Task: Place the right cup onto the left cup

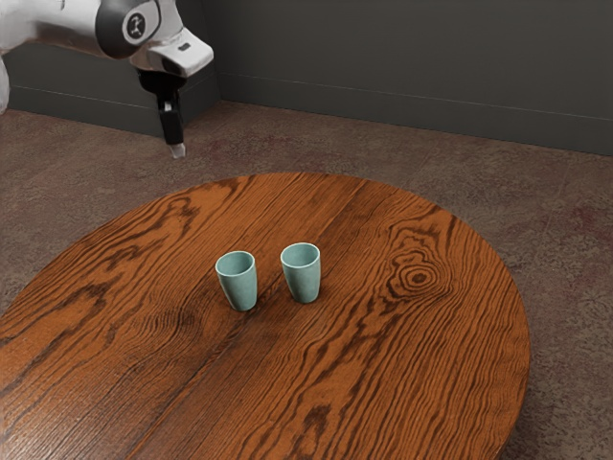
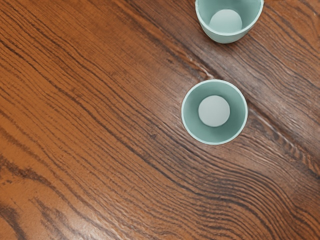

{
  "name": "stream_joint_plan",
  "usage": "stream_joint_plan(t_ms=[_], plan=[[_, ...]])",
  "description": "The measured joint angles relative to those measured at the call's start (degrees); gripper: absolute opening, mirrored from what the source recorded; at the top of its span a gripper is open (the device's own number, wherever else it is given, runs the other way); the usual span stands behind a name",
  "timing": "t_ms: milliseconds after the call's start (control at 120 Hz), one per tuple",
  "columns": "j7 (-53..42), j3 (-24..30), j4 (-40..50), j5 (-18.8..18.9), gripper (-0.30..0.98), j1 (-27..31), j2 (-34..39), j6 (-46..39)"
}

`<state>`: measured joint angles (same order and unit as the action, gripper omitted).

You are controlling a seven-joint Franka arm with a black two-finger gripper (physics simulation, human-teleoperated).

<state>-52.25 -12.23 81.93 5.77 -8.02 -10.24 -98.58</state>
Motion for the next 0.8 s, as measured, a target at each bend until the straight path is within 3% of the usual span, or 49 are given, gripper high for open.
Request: stream_joint_plan(t_ms=[133, 367, 525, 800], plan=[[-0.87, 0.82, -0.31, -1.92, 0.69, -1.57, -2.9, -0.37], [-2.41, 0.61, -14.66, -4.46, 0.69, -4.55, -20.99, -1.43], [-3.02, 1.19, -14.58, -6.85, 0.68, -5.38, -26.15, -4.5], [-3.18, 2.46, -12.46, -7.77, 0.69, -5.26, -31.47, -10.82]])
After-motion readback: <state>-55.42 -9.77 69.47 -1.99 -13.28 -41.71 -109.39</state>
